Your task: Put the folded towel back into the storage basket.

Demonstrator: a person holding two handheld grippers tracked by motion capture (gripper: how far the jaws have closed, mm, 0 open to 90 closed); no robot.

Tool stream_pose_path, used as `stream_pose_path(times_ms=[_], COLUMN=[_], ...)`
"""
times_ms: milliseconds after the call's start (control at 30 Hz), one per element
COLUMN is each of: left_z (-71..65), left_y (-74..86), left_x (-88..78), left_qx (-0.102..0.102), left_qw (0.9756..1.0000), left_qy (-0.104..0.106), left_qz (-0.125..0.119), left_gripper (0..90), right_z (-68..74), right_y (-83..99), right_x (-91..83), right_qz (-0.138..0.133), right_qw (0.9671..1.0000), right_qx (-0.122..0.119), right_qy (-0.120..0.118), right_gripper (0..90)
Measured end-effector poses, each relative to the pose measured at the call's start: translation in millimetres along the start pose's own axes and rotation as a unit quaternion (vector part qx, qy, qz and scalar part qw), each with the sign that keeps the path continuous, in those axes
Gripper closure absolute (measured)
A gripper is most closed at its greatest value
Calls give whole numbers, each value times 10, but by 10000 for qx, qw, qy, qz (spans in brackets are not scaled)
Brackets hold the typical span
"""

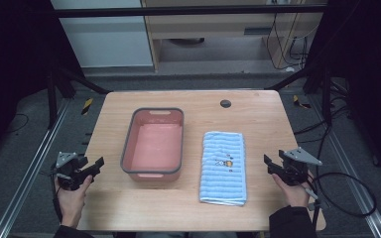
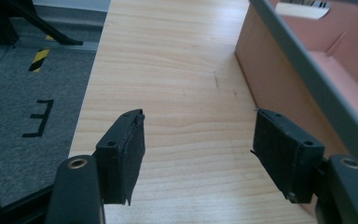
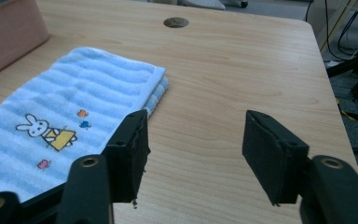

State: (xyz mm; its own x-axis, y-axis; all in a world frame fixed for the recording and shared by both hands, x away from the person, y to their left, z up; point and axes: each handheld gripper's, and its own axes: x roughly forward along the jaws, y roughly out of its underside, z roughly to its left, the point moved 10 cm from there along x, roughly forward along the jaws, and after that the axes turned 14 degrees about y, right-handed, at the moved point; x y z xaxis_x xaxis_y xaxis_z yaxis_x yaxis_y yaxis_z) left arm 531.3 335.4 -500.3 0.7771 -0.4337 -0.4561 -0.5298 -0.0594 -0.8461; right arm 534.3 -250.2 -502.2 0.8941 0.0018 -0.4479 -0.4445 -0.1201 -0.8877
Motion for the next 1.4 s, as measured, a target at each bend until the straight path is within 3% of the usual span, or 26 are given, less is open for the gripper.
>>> stream_pose_path(times_ms=[467,633,1133,1400], left_z=[-359,-503,-887,-1169], left_y=[-277,-333,-537,-652], left_x=[-170,-154,-111,-41], left_qx=[361,593,820,974], left_qw=[9982,9967,9925,9891], left_qy=[322,450,786,991], left_qz=[-359,-320,-447,-496], left_gripper=[377,369,359,357], right_z=[35,63,43,114], right_y=[-131,-173,-398,-624], right_x=[-97,-99,-164,-204], right_qz=[-34,17,-99,-222], right_qw=[9997,9996,9992,9988], right_qx=[100,76,72,-22], right_qy=[-207,-287,-390,-439], right_gripper=[557,540,479,421])
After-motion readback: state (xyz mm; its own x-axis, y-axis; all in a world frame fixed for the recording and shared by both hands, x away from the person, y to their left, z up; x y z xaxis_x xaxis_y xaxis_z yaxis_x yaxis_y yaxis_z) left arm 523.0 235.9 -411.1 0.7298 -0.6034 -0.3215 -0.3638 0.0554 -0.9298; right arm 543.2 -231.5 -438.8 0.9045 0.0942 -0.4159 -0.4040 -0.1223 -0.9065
